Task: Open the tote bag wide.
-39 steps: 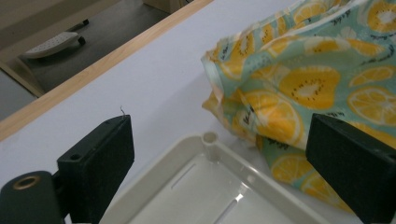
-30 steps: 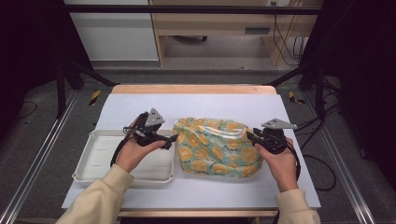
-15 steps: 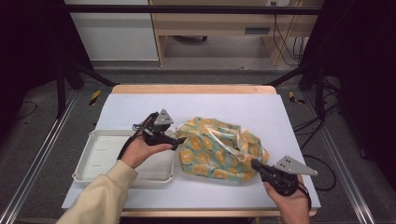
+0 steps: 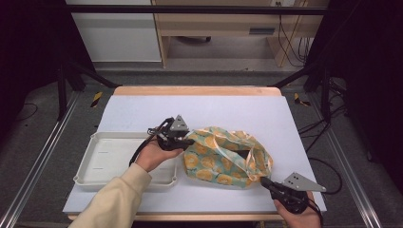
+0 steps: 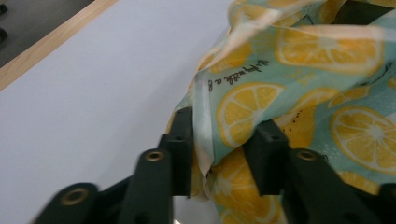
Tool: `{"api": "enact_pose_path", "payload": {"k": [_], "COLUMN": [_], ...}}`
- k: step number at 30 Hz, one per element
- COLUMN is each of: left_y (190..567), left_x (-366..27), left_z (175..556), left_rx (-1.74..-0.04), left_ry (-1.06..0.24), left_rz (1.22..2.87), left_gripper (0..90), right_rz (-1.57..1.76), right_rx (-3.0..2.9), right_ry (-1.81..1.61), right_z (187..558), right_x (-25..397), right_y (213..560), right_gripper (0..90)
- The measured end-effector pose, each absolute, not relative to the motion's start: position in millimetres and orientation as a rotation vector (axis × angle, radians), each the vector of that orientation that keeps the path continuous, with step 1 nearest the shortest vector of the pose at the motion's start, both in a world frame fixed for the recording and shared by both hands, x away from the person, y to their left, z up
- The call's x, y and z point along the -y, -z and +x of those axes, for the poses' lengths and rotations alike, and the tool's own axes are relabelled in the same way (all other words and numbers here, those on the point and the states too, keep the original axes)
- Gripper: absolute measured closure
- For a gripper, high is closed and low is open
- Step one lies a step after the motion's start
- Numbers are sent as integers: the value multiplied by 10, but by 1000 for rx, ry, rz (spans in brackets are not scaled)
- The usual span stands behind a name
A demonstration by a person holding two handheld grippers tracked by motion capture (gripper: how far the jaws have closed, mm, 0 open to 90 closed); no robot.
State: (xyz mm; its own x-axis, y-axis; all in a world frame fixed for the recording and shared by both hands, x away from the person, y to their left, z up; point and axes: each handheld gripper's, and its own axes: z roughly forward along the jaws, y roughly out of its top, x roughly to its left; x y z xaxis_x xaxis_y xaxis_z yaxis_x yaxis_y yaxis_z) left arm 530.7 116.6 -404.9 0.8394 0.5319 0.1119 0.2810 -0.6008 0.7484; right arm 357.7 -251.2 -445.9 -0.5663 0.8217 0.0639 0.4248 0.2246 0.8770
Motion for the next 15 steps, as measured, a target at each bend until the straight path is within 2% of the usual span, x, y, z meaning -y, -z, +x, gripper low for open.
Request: {"api": "enact_pose_path", "payload": {"k": [2,3,4,5,8,12,15], "left_y": [4051,4051,4043,4043,4043,4111,4231], "left_x": [-1186,-1208,-1250,-1250,-1344,-1445,-1539], "left_z": [5283,5251,5165,5165,4935,4739,4590], "left_rx": [-599,-609,-612,-612,-591,-585,-588], "left_ry": [-414,-414,-424,-424,-466,-460,-459], "left_rz": [2232,2210,2177,2177,2142,2114,2078], "left_gripper": [748,748,799,813,836,842,849], "right_rz": [1152,1152,1155,1155,1149,1146,1147], "right_rx": [-2084,-2084,-2088,-2088,-2113,-2135,-2140], "right_ry": [-1294,-1294,-1290,-1290,-1260,-1223,-1216], "right_z": [3560,3560,3559,3559,3571,3579,3599], "right_x": [2517,2517,2510,2510,2473,2447,2434], "right_y": [4462,4462,4471,4471,4484,4505,4520], "right_gripper": [900,900,900,900,900,900,869]}}
